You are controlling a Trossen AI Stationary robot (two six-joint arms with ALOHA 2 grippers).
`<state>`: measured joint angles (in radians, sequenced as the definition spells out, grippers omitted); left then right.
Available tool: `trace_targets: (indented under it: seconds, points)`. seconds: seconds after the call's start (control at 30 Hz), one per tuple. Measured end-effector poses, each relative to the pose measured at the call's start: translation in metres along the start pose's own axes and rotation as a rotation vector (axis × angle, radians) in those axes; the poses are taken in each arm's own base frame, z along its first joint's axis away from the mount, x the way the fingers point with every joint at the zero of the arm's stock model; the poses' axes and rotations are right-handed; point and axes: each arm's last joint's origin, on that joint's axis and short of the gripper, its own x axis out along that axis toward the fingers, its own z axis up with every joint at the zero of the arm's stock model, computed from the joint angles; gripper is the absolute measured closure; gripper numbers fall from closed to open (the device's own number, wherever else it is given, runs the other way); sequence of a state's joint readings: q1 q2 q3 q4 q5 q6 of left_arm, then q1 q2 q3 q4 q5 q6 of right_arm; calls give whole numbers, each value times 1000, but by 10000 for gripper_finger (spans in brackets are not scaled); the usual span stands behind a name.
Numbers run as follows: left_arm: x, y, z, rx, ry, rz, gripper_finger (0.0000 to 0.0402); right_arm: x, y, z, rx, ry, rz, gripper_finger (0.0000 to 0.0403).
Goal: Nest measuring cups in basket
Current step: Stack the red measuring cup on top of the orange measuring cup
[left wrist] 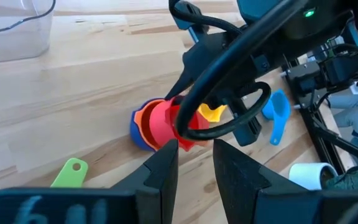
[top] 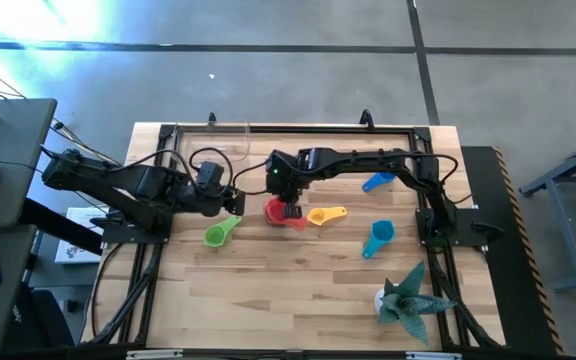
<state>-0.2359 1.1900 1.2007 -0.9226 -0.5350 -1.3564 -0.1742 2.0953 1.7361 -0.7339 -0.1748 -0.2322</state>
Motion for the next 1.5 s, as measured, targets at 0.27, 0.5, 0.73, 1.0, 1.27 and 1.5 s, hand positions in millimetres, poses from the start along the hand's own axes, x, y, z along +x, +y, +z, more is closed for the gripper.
trace_targets:
  seconds: [0.27,0.5,0.73,1.0,1.27,1.5]
  points:
    - [0,0,0,19,0,0,310,-1,-8,-3,98,11,-13,352]
    - [0,0,0,27,0,0,310,-14,-15,-3,143,70,-47,347]
    - [0,0,0,95,0,0,310,-30,-11,-7,245,214,-75,347]
    - [0,0,0,221,0,0,310,-14,-2,-25,418,307,-60,347]
    - [0,0,0,337,0,0,310,1,8,-33,563,315,-65,347]
    - [0,0,0,426,0,0,310,15,17,-39,675,307,-81,347]
